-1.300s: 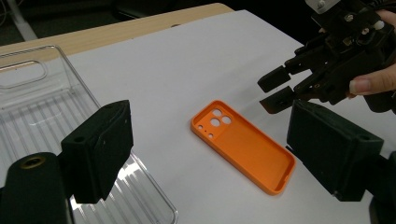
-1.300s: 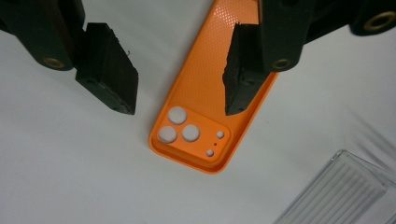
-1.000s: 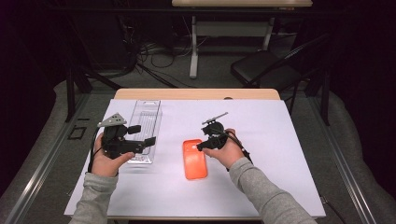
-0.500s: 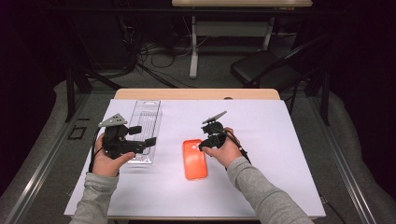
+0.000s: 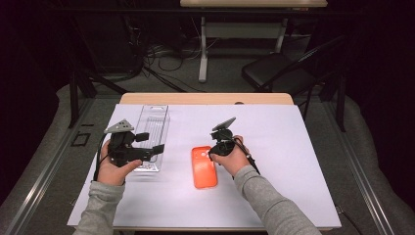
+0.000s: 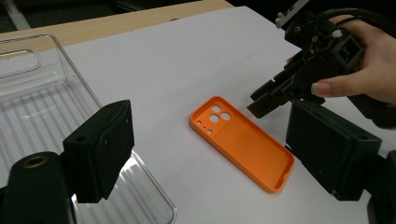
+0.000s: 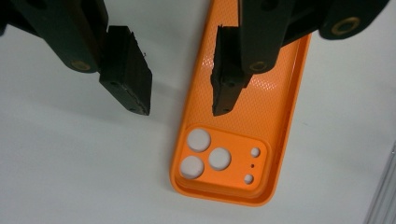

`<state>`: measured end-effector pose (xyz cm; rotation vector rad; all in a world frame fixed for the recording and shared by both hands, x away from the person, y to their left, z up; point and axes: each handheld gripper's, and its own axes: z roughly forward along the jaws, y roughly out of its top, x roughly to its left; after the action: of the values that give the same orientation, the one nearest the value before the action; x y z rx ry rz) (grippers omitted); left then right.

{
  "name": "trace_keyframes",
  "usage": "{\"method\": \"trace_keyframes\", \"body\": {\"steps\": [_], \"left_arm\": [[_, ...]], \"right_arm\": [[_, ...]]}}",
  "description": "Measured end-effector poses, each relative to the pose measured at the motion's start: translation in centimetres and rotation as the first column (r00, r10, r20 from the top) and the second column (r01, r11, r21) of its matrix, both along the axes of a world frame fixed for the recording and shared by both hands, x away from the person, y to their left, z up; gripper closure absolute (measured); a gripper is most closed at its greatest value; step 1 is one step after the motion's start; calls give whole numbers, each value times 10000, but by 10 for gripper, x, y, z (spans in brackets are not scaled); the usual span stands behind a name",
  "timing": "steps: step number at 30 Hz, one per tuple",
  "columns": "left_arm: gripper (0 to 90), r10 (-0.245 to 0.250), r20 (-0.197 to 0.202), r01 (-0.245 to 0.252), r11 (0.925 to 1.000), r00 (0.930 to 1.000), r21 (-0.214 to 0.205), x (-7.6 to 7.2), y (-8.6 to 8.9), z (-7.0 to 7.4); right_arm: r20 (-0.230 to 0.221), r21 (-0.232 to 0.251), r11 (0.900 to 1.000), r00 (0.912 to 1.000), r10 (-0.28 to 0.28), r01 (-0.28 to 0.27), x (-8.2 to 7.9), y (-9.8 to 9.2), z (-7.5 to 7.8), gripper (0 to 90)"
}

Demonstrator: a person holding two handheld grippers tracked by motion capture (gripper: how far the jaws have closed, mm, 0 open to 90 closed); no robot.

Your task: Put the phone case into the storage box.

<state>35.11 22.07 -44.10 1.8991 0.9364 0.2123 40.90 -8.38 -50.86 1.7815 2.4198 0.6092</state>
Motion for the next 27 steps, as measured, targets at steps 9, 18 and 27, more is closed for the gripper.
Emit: {"method": "trace_keyframes", "body": {"steps": [9, 18, 27], "left_arm": [[153, -6, -45, 6, 10000, 10000, 10, 0, 0, -1], [153, 5, -86, -5, 10000, 10000, -3, 1, 0, -2], [153, -12, -92, 12, 10000, 10000, 44, 1, -1, -3]], "right_arm": [[-332, -30, 9995, 9990, -306, 306, 2, 4, -6, 647], [-873, 200, 9967, 9932, -766, 786, 4, 6, -10, 728], [-1180, 460, 9931, 9878, -1015, 1075, 7, 2, -14, 762]]}}
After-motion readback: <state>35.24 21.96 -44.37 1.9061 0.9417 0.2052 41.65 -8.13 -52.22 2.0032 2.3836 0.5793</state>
